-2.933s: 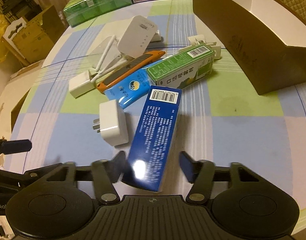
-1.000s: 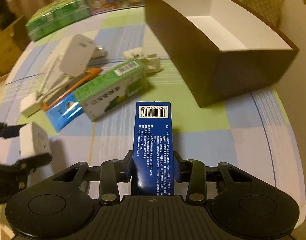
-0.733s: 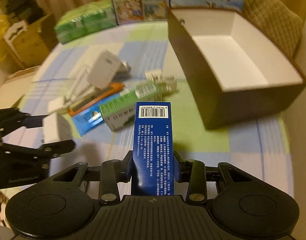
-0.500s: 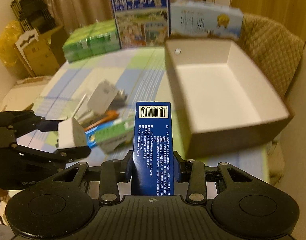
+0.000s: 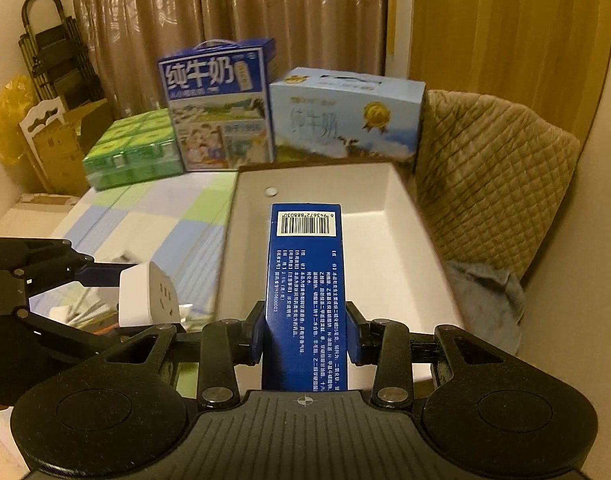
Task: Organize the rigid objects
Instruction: 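Carry the blue box into the brown box and release it with the right gripper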
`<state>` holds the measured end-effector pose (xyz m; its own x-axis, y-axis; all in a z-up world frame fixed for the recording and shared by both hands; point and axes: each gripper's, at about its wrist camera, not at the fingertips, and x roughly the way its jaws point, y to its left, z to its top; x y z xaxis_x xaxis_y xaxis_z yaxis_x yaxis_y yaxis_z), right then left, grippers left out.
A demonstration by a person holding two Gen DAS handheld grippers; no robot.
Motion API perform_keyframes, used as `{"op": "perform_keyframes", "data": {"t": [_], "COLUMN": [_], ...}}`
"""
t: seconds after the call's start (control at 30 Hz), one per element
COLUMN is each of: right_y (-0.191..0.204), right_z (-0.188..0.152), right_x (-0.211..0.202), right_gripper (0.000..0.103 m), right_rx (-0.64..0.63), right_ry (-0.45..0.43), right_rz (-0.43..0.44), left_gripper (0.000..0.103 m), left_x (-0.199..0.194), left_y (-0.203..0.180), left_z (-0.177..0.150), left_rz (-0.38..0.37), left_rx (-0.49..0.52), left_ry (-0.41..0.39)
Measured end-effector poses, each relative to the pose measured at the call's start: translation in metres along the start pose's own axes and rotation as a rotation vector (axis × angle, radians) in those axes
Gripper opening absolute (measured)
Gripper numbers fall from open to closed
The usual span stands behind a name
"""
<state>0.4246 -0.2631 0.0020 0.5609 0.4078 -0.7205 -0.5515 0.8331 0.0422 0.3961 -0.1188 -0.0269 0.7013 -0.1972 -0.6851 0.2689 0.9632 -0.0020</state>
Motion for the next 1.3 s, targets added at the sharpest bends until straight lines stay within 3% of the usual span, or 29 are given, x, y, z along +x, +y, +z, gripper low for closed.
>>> {"op": "perform_keyframes", "data": {"t": [0.3,0.73,1.17,1.3], "right_y": [-0.055,-0.095,-0.102,-0.099], "right_z": [0.014,-0.007,-0.019,-0.019], "right_x": [0.051,0.125,0.138,0.139], "right_gripper": [0.036,0.036,0.036,0.036], "right_rx": [-0.049,-0.059,-0.105,-0.117], "right_ry": [0.068,0.22,0.291,0.291], "right_rz": [-0.021,0.04,0.059,0.057], "left_gripper": [0.059,0.059,0.059,0.062], "left_x": [0.061,0.135,0.162,0.158], "left_y": [-0.015,-0.025,-0.028,-0.029], "left_z": [0.023,0.013,0.007,0.008], "left_rz": [0.0,0.014,0.018,0.029], "left_rx": [-0.035,-0.032,-0.025,-0.015], "left_ry": [0.075,0.215,0.325,0.319]}}
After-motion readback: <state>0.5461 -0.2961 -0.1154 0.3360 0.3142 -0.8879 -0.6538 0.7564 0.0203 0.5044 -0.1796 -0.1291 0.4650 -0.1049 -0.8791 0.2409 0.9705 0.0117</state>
